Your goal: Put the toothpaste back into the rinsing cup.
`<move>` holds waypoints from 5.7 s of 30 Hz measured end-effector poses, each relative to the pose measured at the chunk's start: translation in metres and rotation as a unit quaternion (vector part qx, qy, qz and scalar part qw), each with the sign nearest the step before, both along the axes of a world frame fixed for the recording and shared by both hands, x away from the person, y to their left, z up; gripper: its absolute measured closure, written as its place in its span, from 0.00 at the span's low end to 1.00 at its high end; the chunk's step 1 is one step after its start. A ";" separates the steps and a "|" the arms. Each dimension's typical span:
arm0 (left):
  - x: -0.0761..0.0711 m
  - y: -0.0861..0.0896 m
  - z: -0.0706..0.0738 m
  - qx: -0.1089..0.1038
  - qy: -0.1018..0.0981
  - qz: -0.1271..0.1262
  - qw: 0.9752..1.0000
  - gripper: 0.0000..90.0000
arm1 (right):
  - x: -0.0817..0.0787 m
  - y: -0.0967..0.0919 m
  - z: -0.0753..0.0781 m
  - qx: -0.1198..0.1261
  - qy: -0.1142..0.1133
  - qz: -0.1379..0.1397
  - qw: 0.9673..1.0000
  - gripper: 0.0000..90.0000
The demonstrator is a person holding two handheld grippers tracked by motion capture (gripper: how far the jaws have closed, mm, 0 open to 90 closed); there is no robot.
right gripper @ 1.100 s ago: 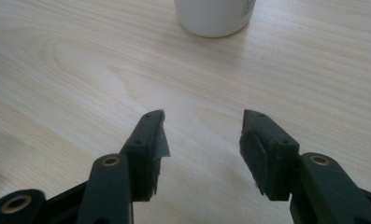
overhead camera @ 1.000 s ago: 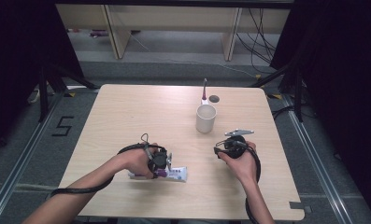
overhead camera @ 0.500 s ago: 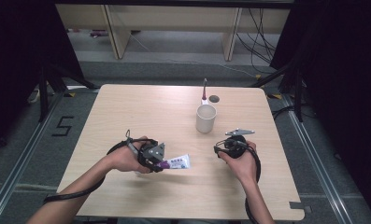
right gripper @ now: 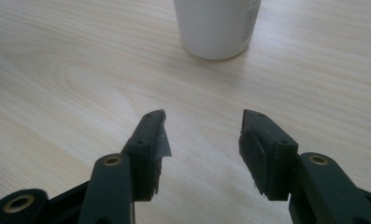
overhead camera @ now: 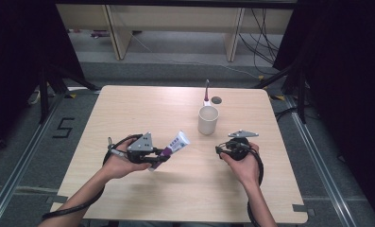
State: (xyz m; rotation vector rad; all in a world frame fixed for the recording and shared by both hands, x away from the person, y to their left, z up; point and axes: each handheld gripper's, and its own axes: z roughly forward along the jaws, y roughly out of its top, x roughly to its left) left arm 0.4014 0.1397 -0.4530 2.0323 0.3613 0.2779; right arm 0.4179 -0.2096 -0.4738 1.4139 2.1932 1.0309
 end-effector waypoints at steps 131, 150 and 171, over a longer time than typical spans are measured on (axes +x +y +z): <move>-0.038 0.062 -0.063 -0.120 -0.051 0.225 0.966 0.46 | -0.018 0.050 0.095 0.132 -0.259 0.115 0.950 0.88; -0.038 0.060 -0.071 -0.129 -0.070 0.233 0.961 0.45 | -0.010 0.037 0.110 0.115 -0.269 0.092 0.952 0.88; -0.038 0.061 -0.070 -0.123 -0.063 0.241 0.961 0.44 | 0.005 0.031 0.130 0.112 -0.279 0.068 0.951 0.88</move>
